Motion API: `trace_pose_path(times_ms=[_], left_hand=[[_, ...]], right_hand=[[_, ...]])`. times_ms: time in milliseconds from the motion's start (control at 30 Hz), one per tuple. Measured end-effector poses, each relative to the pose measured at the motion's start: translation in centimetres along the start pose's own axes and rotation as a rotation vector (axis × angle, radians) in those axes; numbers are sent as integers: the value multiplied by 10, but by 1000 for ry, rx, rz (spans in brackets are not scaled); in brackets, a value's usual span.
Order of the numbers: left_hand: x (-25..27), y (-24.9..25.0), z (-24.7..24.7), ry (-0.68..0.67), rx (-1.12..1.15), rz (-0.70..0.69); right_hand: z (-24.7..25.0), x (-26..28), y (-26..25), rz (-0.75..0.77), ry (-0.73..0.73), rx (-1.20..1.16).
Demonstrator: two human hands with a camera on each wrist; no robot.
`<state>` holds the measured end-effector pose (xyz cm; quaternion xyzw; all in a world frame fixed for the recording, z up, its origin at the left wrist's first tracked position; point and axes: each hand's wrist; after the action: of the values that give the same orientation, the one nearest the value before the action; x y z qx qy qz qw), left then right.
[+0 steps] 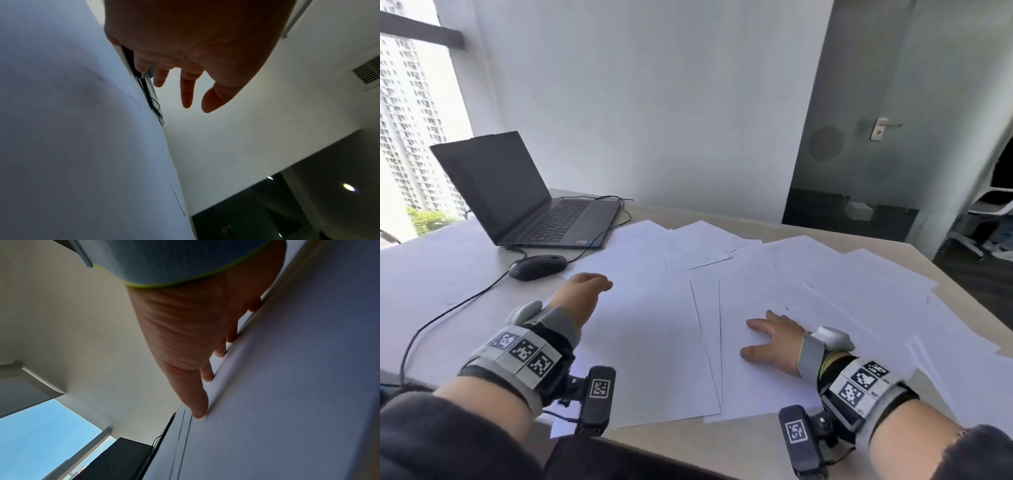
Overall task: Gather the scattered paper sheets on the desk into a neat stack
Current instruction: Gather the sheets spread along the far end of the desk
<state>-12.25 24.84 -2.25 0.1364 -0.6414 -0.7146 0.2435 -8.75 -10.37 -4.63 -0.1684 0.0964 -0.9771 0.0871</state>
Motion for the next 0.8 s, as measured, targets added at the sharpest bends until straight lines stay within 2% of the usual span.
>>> trace_pose_path(times_ms=[167,300,567,800], left_hand=[[-19,-4,19,5,-167,143],[-34,-8,28,25,-315,158],[-58,-9,22,-16,-885,198],[-13,21,-11,-21,-1068,172]], right_hand=[[1,-2,-12,-22,10,118],[1,5,-24,-2,-1,199],[-2,8,-29,-5,20,198],[-6,9,-26,-4,44,164]])
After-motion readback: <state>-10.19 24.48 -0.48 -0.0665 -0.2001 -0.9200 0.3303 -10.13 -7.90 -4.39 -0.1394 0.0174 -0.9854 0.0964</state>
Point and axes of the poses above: each hand's wrist, its own x-axis away from the middle knuckle, its own z-axis out of the back of the hand, y = z × x, and after that the axes turned 7 degrees about x, right-handed
